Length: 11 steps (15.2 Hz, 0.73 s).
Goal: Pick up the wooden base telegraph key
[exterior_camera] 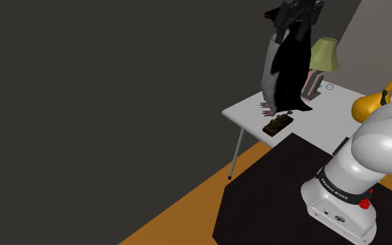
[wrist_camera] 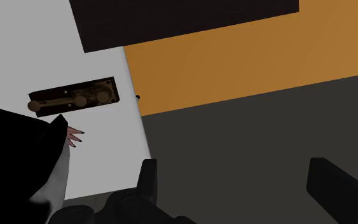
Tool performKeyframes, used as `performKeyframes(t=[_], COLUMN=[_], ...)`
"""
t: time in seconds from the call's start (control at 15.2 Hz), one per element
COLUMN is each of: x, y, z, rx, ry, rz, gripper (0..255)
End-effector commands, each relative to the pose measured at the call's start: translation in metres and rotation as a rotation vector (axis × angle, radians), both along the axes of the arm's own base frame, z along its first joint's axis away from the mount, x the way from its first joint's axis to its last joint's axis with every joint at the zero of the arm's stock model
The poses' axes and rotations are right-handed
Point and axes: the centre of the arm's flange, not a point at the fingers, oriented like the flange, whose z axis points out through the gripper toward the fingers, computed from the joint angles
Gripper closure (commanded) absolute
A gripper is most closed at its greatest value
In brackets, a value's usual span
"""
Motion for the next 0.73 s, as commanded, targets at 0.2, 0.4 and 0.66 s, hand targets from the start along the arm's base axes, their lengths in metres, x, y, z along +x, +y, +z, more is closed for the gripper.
performKeyframes(t=[0.2, 0.4, 0.66], x=[0.006, 0.012, 0.019], y=[-0.017, -0.036, -0.06], z=[-0.034, -0.068, -0.113], rx=[-0.009, -0.018, -0.03], ry=[0.001, 0.002, 0.003], rz=[-0.033, -0.067, -0.111], gripper=[0, 0, 0])
